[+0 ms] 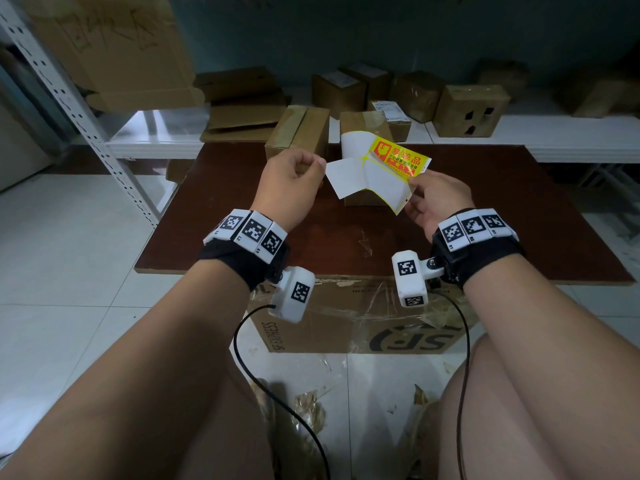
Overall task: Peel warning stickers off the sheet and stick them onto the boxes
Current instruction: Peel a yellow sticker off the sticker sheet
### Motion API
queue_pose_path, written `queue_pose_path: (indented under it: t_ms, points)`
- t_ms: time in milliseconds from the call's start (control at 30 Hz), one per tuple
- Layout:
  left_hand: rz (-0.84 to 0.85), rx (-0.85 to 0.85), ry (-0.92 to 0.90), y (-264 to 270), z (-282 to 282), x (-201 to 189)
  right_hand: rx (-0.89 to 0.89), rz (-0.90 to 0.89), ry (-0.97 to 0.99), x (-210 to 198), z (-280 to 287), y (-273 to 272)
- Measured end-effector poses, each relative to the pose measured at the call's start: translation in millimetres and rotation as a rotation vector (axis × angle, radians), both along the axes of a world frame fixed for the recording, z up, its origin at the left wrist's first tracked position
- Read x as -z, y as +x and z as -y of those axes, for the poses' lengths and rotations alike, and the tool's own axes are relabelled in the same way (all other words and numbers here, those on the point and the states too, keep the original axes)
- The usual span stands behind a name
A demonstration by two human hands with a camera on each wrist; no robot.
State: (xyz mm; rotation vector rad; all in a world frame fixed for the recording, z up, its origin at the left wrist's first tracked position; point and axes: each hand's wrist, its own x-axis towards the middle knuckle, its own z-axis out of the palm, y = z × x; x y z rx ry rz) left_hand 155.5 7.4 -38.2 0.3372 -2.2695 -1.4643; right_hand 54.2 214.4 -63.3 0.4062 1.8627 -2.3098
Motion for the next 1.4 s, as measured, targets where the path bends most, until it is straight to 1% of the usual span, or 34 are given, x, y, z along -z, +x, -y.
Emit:
queue_pose_path:
  t_ms: [167, 300, 367, 567, 667, 733, 800, 867, 933, 1000, 1033, 1067, 1100, 1133, 1167, 1233, 1267, 1333, 1400]
  points:
    - [0.005, 0.006, 0.031, 1, 0, -1, 0.049, 0.024, -0.003, 1, -2, -3]
    - [0.001, 0.020, 0.095, 1, -1, -2, 0.078, 0.022, -0.055, 4, -2, -6]
    - [-0.009, 0.025, 0.129, 1, -1, -3, 0.092, 0.015, -0.049, 4, -3, -7]
    - [-0.063, 0.019, 0.319, 1, -1, -6, 0.120, 0.028, 0.003, 4, -5, -10]
    - [-0.098, 0.001, 0.376, 2, -1, -9, 0.078, 0.036, 0.111, 9, -5, -14]
    - [-0.135, -0.024, 0.388, 3, 0, -12, 0.030, 0.052, 0.235, 18, -6, -21]
    - [-0.174, -0.039, 0.391, 4, 1, -13, -0.049, 0.064, 0.362, 23, -9, -25]
    - [-0.192, -0.050, 0.395, 3, 2, -12, -0.153, 0.081, 0.404, 29, -15, -27]
    - [-0.191, -0.070, 0.372, 2, 4, -9, -0.208, 0.070, 0.493, 31, -16, -29]
    - [-0.187, -0.097, 0.366, 0, 5, -7, -0.223, 0.097, 0.657, 23, -13, -25]
    - [-0.181, -0.109, 0.368, 0, 6, -6, -0.179, 0.090, 0.724, 23, -12, -27]
    - [-0.172, -0.121, 0.367, -1, 6, -5, -0.132, 0.068, 0.748, 25, -10, -28]
    - [-0.160, -0.134, 0.367, -2, 7, -4, -0.144, 0.053, 0.800, 25, -7, -26]
    - [-0.147, -0.145, 0.367, -3, 7, -3, -0.109, 0.025, 0.801, 27, -5, -24]
    - [-0.132, -0.157, 0.364, -3, 8, -2, -0.072, -0.050, 0.822, 24, -3, -19]
    - [-0.109, -0.178, 0.343, -4, 10, -1, -0.080, -0.270, 0.710, 17, 7, -4]
    - [-0.098, -0.186, 0.324, -5, 10, 0, -0.113, -0.384, 0.607, 12, 14, 5]
    - [-0.072, -0.191, 0.289, -4, 8, 0, -0.227, -0.545, 0.457, -4, 30, 30]
    - [-0.062, -0.184, 0.270, -3, 6, 0, -0.308, -0.650, 0.400, -8, 44, 49]
